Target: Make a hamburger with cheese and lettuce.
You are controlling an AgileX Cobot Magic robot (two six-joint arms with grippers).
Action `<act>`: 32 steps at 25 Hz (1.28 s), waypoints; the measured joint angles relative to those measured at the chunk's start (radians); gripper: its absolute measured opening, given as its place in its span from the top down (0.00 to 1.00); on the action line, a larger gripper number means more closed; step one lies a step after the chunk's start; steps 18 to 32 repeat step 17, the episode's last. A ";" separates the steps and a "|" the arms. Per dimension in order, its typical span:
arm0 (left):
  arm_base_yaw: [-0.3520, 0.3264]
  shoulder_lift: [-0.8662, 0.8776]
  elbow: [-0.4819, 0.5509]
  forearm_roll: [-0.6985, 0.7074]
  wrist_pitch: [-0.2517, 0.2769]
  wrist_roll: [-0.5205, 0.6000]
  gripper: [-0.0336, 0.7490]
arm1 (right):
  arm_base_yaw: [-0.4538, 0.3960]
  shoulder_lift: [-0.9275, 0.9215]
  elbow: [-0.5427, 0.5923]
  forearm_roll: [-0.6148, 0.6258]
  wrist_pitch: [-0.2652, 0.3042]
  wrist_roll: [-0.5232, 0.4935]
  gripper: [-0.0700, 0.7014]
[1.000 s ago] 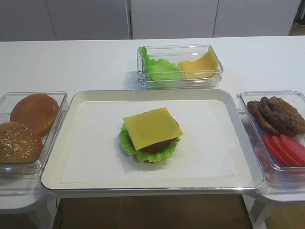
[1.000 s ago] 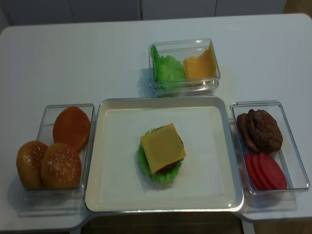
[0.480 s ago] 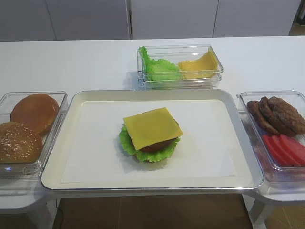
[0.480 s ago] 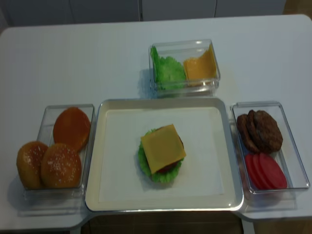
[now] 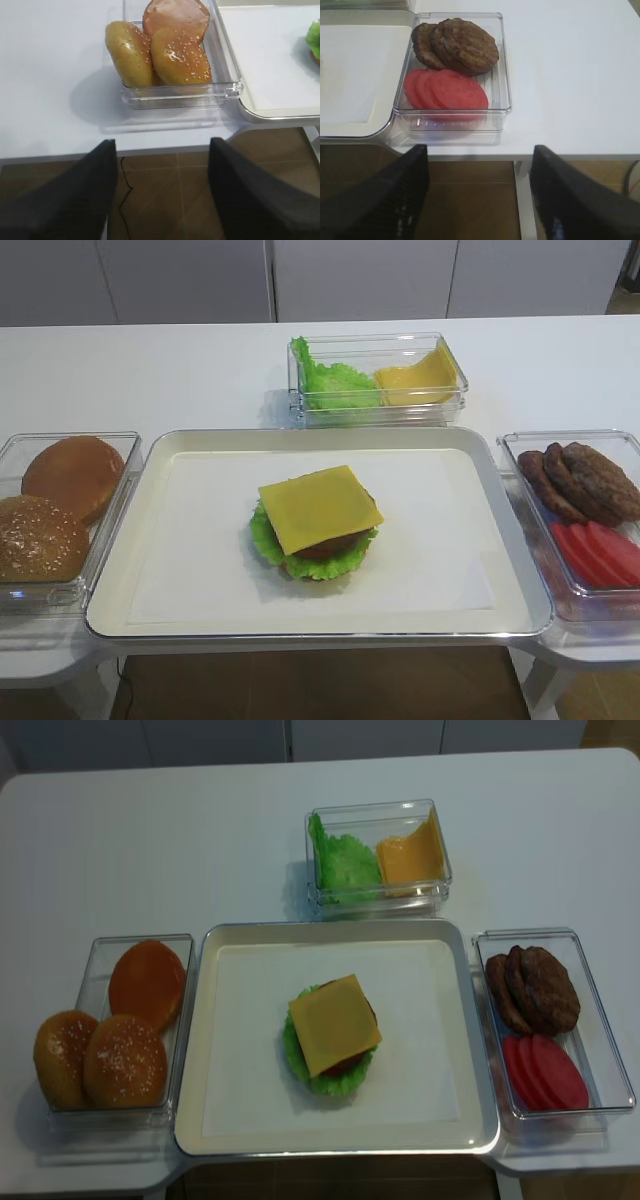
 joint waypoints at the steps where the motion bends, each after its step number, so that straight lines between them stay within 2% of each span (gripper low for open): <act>1: 0.000 0.000 0.000 0.000 0.000 0.000 0.40 | 0.000 0.000 0.000 0.000 0.000 -0.002 0.26; 32: 0.000 0.000 0.000 0.000 0.000 0.000 0.40 | 0.000 -0.002 0.000 0.000 0.000 -0.002 0.26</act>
